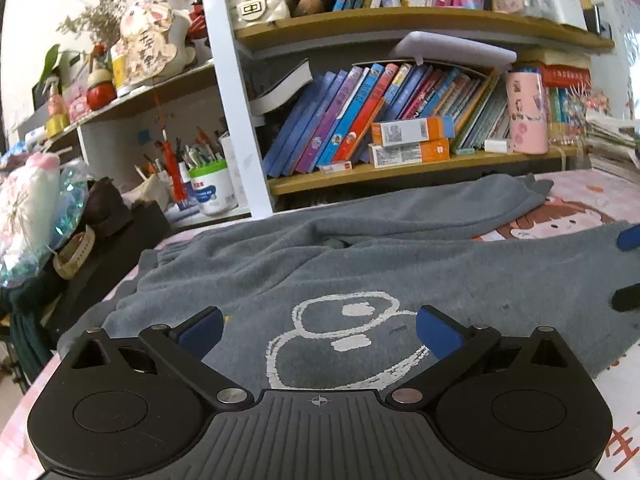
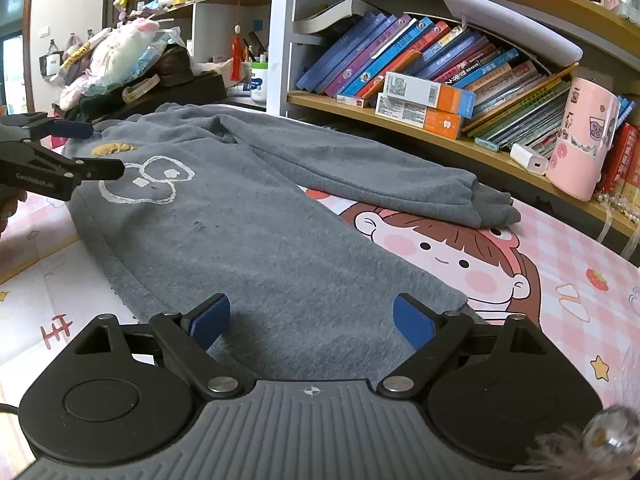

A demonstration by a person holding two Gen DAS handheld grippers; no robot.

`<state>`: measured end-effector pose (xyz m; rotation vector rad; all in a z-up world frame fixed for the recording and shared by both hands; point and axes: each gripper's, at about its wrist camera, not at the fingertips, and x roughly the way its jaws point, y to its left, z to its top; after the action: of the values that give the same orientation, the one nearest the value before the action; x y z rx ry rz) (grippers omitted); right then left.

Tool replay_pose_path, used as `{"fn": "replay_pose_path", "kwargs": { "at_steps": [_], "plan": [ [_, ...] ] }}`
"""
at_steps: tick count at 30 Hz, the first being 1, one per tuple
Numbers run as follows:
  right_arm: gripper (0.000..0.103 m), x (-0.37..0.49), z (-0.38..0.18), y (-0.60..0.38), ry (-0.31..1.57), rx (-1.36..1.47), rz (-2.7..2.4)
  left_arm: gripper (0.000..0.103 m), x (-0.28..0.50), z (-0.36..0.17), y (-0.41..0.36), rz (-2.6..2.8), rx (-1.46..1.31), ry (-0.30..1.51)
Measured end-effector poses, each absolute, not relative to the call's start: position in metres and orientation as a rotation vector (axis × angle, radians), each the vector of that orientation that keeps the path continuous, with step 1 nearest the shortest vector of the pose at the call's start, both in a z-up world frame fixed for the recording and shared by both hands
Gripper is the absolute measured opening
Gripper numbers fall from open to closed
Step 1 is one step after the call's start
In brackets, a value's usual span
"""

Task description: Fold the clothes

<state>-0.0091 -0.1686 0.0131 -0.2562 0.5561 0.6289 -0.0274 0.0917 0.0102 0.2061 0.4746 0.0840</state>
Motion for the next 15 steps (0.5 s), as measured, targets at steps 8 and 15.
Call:
{"fn": "replay_pose_path", "kwargs": {
  "at_steps": [8,15],
  "plan": [
    [0.090,-0.0078,0.0119,-0.1663,0.566,-0.268,0.618,0.103,-0.0265,0.0109,0.0972,0.090,0.177,0.480],
    [0.090,-0.0051,0.0122,-0.1640,0.566,-0.267,0.612,0.103,-0.0310,0.0119,0.0901,0.029,0.214,0.454]
  ]
}}
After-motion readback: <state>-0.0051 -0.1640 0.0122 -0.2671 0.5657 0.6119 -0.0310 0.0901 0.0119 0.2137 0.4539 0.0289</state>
